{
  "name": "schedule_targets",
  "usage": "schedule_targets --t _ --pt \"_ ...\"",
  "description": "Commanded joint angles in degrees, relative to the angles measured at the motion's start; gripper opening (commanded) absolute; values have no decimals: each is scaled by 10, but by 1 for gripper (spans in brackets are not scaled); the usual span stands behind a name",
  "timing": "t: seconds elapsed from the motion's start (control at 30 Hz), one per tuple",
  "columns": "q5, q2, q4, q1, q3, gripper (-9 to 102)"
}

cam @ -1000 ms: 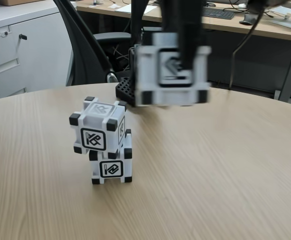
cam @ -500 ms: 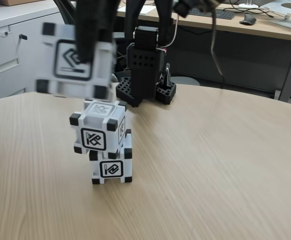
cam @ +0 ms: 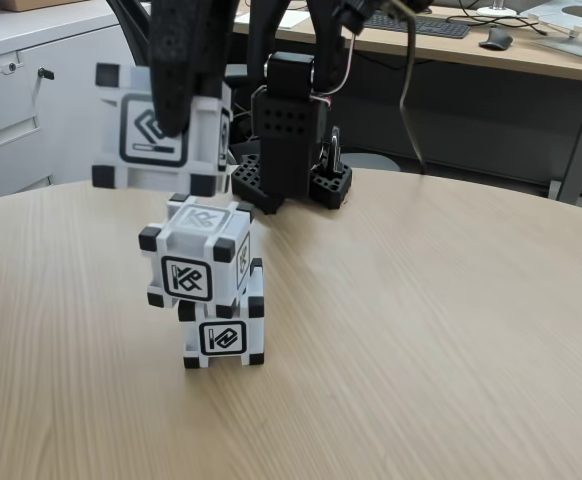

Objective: Stack cubes from left to right.

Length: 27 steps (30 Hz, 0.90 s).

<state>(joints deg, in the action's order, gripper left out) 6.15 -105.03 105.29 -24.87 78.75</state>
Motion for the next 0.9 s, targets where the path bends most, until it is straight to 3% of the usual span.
schedule_targets --t 0.0,0.37,0.87 --pt "13 -15 37 -4 -24 0" --pt "105 52 37 -5 -23 0" --pt "149 42 37 -6 -23 0"
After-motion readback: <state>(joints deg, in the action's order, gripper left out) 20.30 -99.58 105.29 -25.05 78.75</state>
